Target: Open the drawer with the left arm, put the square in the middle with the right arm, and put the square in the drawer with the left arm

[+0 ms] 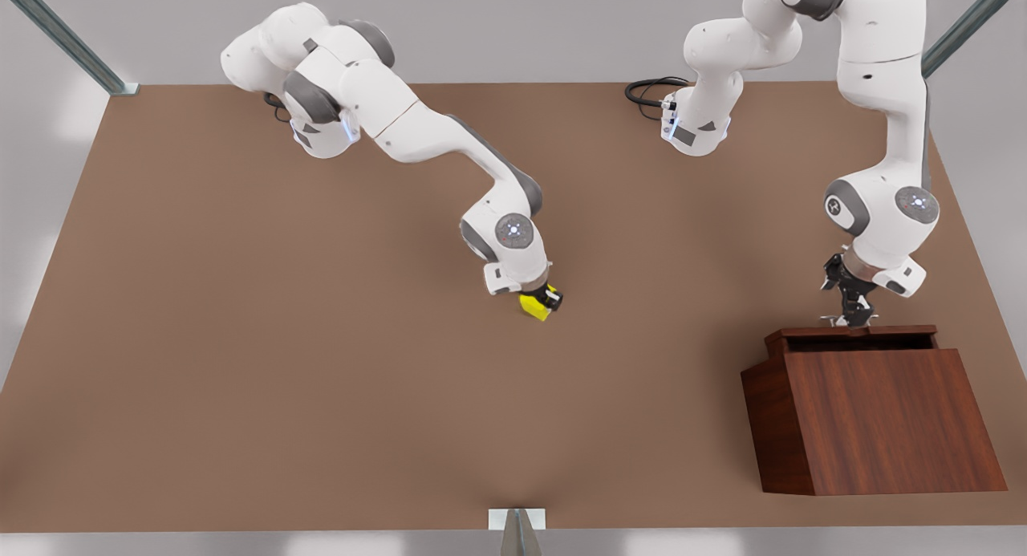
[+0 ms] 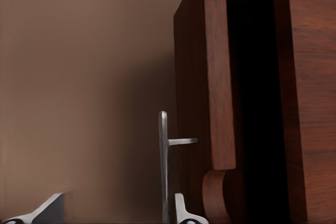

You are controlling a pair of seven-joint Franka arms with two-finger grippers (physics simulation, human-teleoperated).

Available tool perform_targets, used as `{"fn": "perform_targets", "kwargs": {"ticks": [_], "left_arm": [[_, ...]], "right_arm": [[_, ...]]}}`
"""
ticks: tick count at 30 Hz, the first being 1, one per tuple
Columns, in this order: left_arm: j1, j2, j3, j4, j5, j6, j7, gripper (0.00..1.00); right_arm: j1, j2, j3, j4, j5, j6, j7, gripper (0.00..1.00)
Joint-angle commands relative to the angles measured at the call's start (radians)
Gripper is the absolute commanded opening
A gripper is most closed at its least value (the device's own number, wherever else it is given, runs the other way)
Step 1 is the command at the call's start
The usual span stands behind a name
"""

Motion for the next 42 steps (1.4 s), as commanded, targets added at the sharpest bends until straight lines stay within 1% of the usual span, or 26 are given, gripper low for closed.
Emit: {"fn": "perform_targets", "kwargs": {"ticks": [1, 3, 4, 5, 10, 12, 14, 15, 16, 17, 19, 21, 22, 23, 25, 26, 27, 28, 30, 33, 34, 36, 37, 38, 40, 42], "left_arm": [[0.000, -0.006, 0.002, -0.006, 0.000, 0.000, 0.000, 1.00], [0.000, -0.020, 0.008, -0.026, 0.000, -0.001, 0.000, 1.00], [0.000, -0.026, 0.008, -0.031, 0.000, -0.001, 0.000, 1.00], [0.000, -0.026, 0.009, -0.032, 0.000, -0.001, 0.000, 1.00], [-0.002, -0.057, 0.045, -0.067, 0.000, -0.001, 0.002, 1.00], [-0.002, -0.061, 0.054, -0.069, 0.000, -0.003, 0.003, 1.00], [-0.002, -0.089, 0.060, -0.103, 0.000, -0.014, 0.002, 1.00], [-0.002, -0.106, 0.063, -0.123, 0.000, -0.015, 0.002, 1.00], [-0.003, -0.121, 0.069, -0.144, 0.000, -0.014, 0.002, 1.00], [-0.003, -0.132, 0.072, -0.149, 0.000, -0.015, 0.002, 1.00], [-0.003, -0.158, 0.075, -0.164, 0.000, -0.026, 0.002, 1.00], [-0.005, -0.276, 0.077, -0.164, 0.000, -0.161, 0.002, 1.00], [-0.031, -0.348, 0.078, -0.160, 0.001, -0.243, 0.003, 1.00], [-0.062, -0.383, 0.077, -0.149, 0.006, -0.282, 0.011, 1.00], [-0.143, -0.316, 0.065, 0.079, 0.014, -0.467, 0.217, 1.00], [-0.201, -0.270, 0.066, 0.153, 0.006, -0.481, 0.328, 1.00], [-0.270, -0.191, 0.063, 0.270, 0.005, -0.520, 0.435, 1.00], [-0.319, -0.080, 0.042, 0.455, 0.003, -0.621, 0.489, 1.00], [-0.321, 0.040, -0.080, 0.649, 0.015, -0.705, 0.636, 1.00], [-0.322, 0.142, -0.233, 0.779, 0.020, -0.797, 0.730, 1.00], [-0.358, 0.191, -0.290, 0.822, 0.102, -0.837, 0.781, 1.00], [-0.477, 0.322, -0.314, 0.925, 0.147, -0.848, 0.847, 1.00], [-0.507, 0.350, -0.317, 0.940, 0.141, -0.836, 0.929, 1.00], [-0.514, 0.374, -0.382, 0.940, 0.147, -0.814, 0.960, 1.00], [-0.568, 0.406, -0.388, 0.930, 0.149, -0.735, 1.026, 1.00], [-0.609, 0.400, -0.388, 0.882, 0.155, -0.731, 1.042, 1.00]], "right_arm": [[0.005, 0.014, 0.000, 0.025, 0.001, -0.003, 0.015, 0.67], [0.028, 0.051, -0.003, 0.073, 0.000, -0.001, 0.041, 0.70], [0.028, 0.051, -0.003, 0.065, 0.000, -0.001, 0.042, 0.90], [0.033, 0.052, -0.015, 0.037, -0.002, 0.000, 0.041, 1.00], [0.042, -0.033, -0.049, -0.033, 0.003, 0.003, 0.028, 1.00], [0.033, -0.135, -0.060, -0.078, 0.039, -0.001, 0.024, 1.00], [-0.001, -0.314, -0.084, -0.220, 0.056, -0.001, -0.071, 1.00], [-0.041, -0.415, -0.088, -0.314, 0.055, -0.003, -0.183, 1.00], [-0.122, -0.546, -0.092, -0.418, 0.050, -0.070, -0.379, 1.00], [-0.226, -0.616, -0.092, -0.431, 0.055, -0.217, -0.606, 1.00], [-0.444, -0.696, -0.081, -0.409, 0.052, -0.381, -0.915, 1.00], [-0.691, -0.751, -0.084, -0.383, 0.041, -0.570, -1.327, 1.00], [-0.812, -0.754, -0.078, -0.334, 0.040, -0.644, -1.343, 1.00], [-0.811, -0.742, -0.087, -0.268, 0.033, -0.693, -1.354, 1.00], [-0.815, -0.735, -0.094, -0.204, 0.012, -0.719, -1.406, 1.00], [-0.814, -0.735, -0.094, -0.193, 0.012, -0.722, -1.406, 1.00], [-0.812, -0.730, -0.092, -0.193, 0.013, -0.716, -1.401, 1.00], [-0.812, -0.727, -0.092, -0.193, 0.013, -0.713, -1.406, 1.00], [-0.809, -0.722, -0.088, -0.174, -0.002, -0.713, -1.395, 1.00], [-0.831, -0.719, -0.095, -0.170, 0.024, -0.711, -1.397, 1.00], [-0.834, -0.724, -0.095, -0.156, 0.024, -0.711, -1.407, 1.00], [-0.825, -0.724, -0.092, -0.158, 0.007, -0.717, -1.412, 1.00], [-0.826, -0.725, -0.092, -0.156, 0.007, -0.719, -1.412, 1.00], [-0.826, -0.724, -0.092, -0.154, 0.007, -0.718, -1.412, 1.00], [-0.826, -0.725, -0.092, -0.154, 0.018, -0.713, -1.410, 1.00], [-0.831, -0.722, -0.094, -0.141, 0.013, -0.721, -1.410, 1.00]]}}
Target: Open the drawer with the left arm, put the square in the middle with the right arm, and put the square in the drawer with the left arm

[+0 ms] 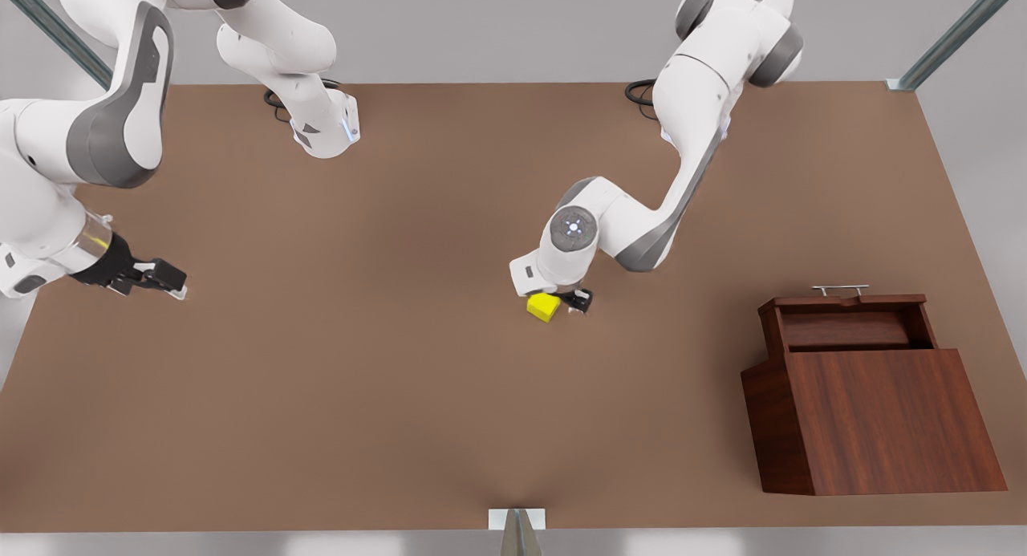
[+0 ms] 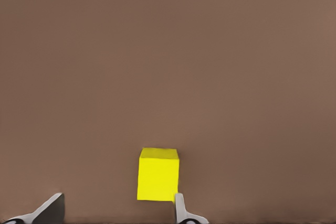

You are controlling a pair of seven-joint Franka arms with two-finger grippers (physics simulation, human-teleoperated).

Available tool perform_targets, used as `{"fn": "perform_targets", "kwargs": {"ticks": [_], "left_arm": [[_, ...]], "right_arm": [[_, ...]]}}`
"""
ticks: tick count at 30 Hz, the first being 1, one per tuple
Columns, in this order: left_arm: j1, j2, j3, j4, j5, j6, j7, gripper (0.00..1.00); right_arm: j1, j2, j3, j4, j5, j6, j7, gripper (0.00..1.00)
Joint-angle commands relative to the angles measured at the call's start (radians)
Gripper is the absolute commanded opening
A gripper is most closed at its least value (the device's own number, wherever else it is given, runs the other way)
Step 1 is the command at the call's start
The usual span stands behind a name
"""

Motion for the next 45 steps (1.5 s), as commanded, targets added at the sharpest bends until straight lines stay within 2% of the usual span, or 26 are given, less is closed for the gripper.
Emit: {"fn": "perform_targets", "kwargs": {"ticks": [1, 2, 4, 9, 26, 28, 30, 37, 45], "left_arm": [[0.000, -0.002, 0.000, -0.019, 0.017, 0.015, 0.000, 1.00], [-0.003, -0.015, 0.000, -0.102, 0.046, 0.093, -0.001, 1.00], [-0.021, -0.015, 0.000, -0.165, 0.093, 0.161, -0.003, 1.00], [-0.024, 0.001, 0.000, -0.228, 0.093, 0.239, -0.017, 1.00], [-0.039, 0.156, 0.011, -0.233, 0.090, 0.368, -0.052, 1.00], [-0.039, 0.157, 0.011, -0.233, 0.090, 0.368, -0.055, 0.85], [-0.039, 0.153, 0.011, -0.233, 0.090, 0.360, -0.066, 0.78], [-0.039, 0.142, 0.011, -0.233, 0.090, 0.354, -0.072, 0.70], [-0.039, 0.117, 0.011, -0.219, 0.090, 0.317, -0.070, 0.69]], "right_arm": [[0.006, 0.001, 0.001, 0.000, 0.002, 0.001, 0.000, 1.00], [0.003, 0.001, 0.001, -0.004, 0.002, -0.007, -0.001, 1.00], [-0.001, 0.005, 0.001, 0.002, 0.005, -0.007, 0.002, 1.00], [0.006, 0.007, 0.003, 0.000, -0.003, -0.007, 0.002, 1.00], [0.002, 0.007, 0.001, 0.002, -0.009, -0.008, 0.009, 1.00], [0.000, 0.005, 0.001, 0.002, -0.009, -0.007, 0.008, 1.00], [0.000, 0.007, 0.001, 0.002, -0.007, -0.007, 0.009, 1.00], [0.000, 0.007, 0.001, 0.002, -0.001, -0.005, 0.011, 1.00], [-0.001, 0.014, 0.001, 0.002, 0.005, 0.002, 0.012, 1.00]]}}
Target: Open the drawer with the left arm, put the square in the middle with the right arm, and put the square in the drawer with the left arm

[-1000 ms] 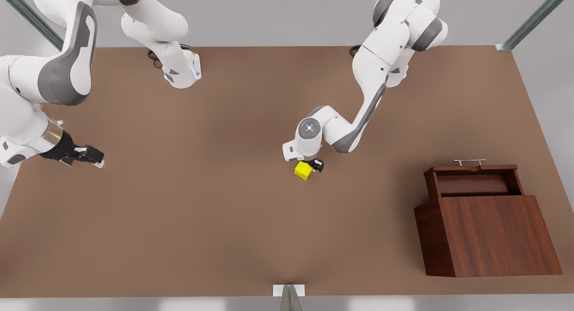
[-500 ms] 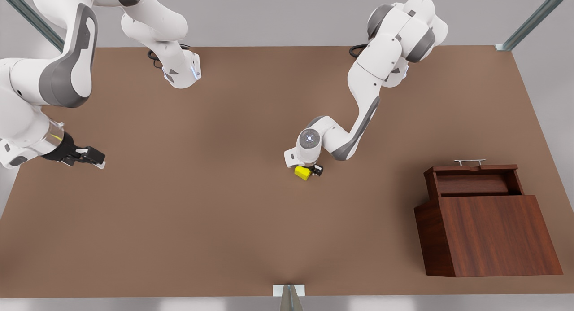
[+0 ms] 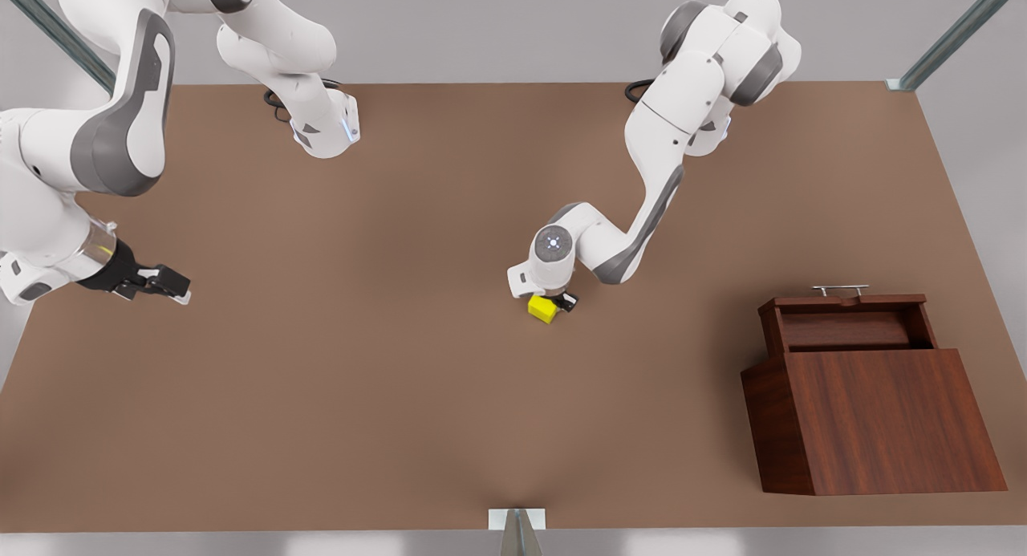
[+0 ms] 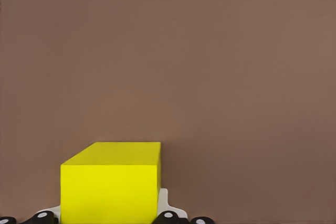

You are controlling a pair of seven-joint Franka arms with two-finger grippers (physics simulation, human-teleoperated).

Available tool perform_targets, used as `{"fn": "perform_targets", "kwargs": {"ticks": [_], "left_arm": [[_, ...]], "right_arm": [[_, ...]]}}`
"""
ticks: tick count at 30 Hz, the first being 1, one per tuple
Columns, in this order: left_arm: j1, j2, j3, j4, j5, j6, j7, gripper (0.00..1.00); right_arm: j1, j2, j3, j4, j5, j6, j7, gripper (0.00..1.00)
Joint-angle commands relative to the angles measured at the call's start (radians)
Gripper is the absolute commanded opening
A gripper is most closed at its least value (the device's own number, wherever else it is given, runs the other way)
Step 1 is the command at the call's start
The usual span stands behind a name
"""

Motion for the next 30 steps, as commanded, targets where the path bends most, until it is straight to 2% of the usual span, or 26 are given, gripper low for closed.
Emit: {"fn": "perform_targets", "kwargs": {"ticks": [1, 7, 10, 19, 25, 30], "left_arm": [[0.000, -0.010, 0.000, 0.002, -0.005, -0.002, 0.001, 0.69], [0.009, -0.271, 0.067, 0.006, -0.023, -0.270, 0.051, 0.70], [0.011, -0.356, 0.216, 0.006, -0.147, -0.344, 0.194, 0.70], [0.008, -0.406, 0.566, -0.035, -0.226, -0.459, 0.220, 0.70], [0.023, -0.380, 0.707, -0.051, -0.244, -0.446, 0.257, 0.70], [0.130, -0.343, 0.722, -0.057, -0.266, -0.402, 0.369, 0.70]], "right_arm": [[0.000, 0.000, 0.000, 0.000, 0.000, 0.000, 0.000, 1.00], [0.000, 0.000, 0.000, 0.000, 0.000, 0.000, 0.000, 1.00], [-0.002, 0.012, 0.000, 0.000, 0.000, 0.002, 0.000, 1.00], [0.000, 0.012, 0.000, 0.000, 0.000, 0.002, 0.000, 1.00], [0.000, 0.017, 0.000, 0.002, 0.000, 0.002, 0.000, 1.00], [0.002, 0.018, 0.000, 0.002, 0.000, 0.002, 0.000, 1.00]]}}
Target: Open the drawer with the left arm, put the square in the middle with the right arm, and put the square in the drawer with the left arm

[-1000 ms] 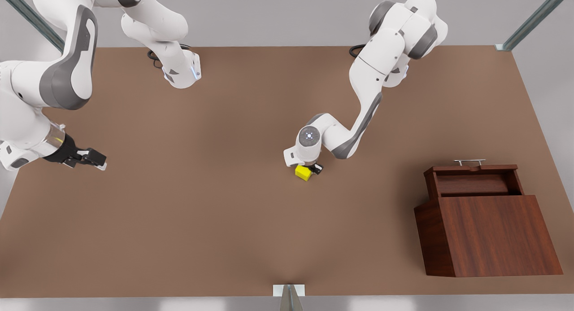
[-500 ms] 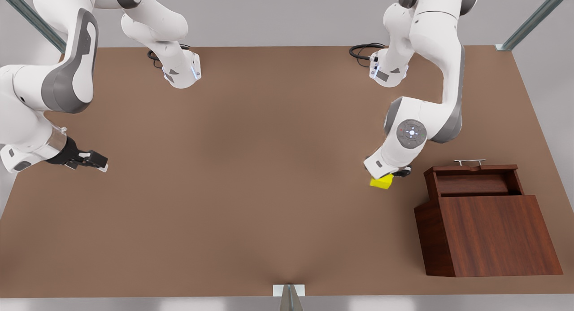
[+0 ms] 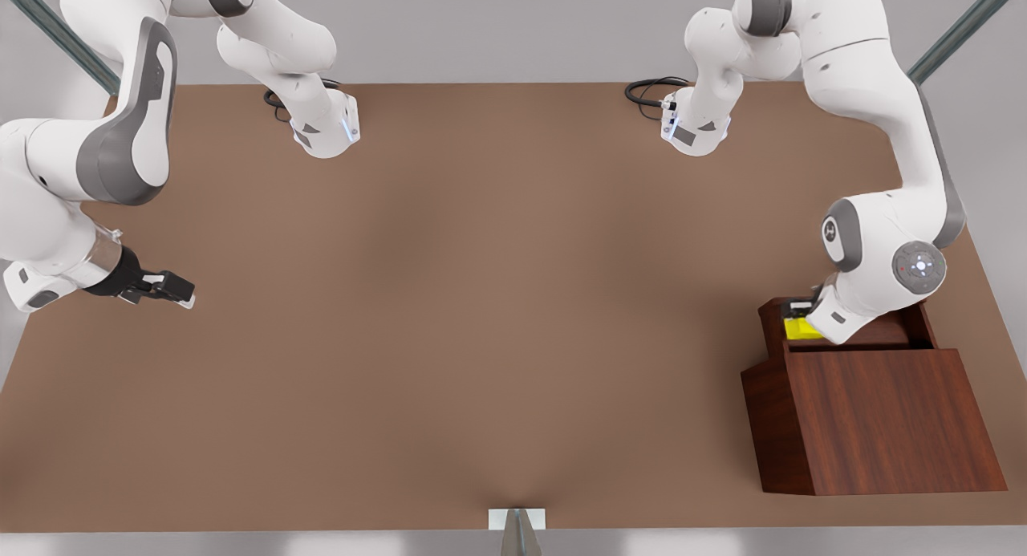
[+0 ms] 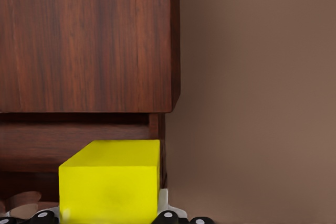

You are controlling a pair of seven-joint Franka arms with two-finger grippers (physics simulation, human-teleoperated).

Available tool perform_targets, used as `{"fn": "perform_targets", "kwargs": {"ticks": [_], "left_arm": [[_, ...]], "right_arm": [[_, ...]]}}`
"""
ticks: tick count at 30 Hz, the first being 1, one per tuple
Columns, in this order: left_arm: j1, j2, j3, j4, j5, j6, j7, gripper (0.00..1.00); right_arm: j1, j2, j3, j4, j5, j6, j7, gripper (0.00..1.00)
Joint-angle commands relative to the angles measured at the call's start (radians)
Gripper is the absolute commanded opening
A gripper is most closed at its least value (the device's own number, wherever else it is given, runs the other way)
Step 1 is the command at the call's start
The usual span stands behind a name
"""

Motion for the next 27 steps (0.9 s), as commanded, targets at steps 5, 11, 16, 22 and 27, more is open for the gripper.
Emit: {"fn": "perform_targets", "kwargs": {"ticks": [5, 11, 16, 22, 27], "left_arm": [[0.080, 0.021, 0.001, -0.002, -0.015, 0.002, 0.085, 0.70], [0.120, 0.057, -0.001, -0.002, -0.038, 0.040, 0.126, 0.71], [0.118, 0.056, -0.001, 0.000, -0.042, 0.031, 0.125, 1.00], [0.089, 0.013, -0.042, 0.093, -0.042, -0.081, 0.037, 1.00], [0.199, -0.059, -0.315, 0.365, 0.056, -0.274, 0.088, 1.00]], "right_arm": [[0.003, 0.000, 0.000, 0.000, -0.002, 0.000, 0.000, 1.00], [0.005, -0.002, 0.000, 0.000, 0.000, 0.000, 0.000, 1.00], [0.003, 0.000, 0.000, 0.000, 0.000, 0.000, 0.000, 1.00], [0.002, 0.000, 0.000, 0.000, 0.000, 0.000, 0.000, 1.00], [0.002, 0.000, 0.000, 0.000, 0.000, 0.002, 0.000, 1.00]]}}
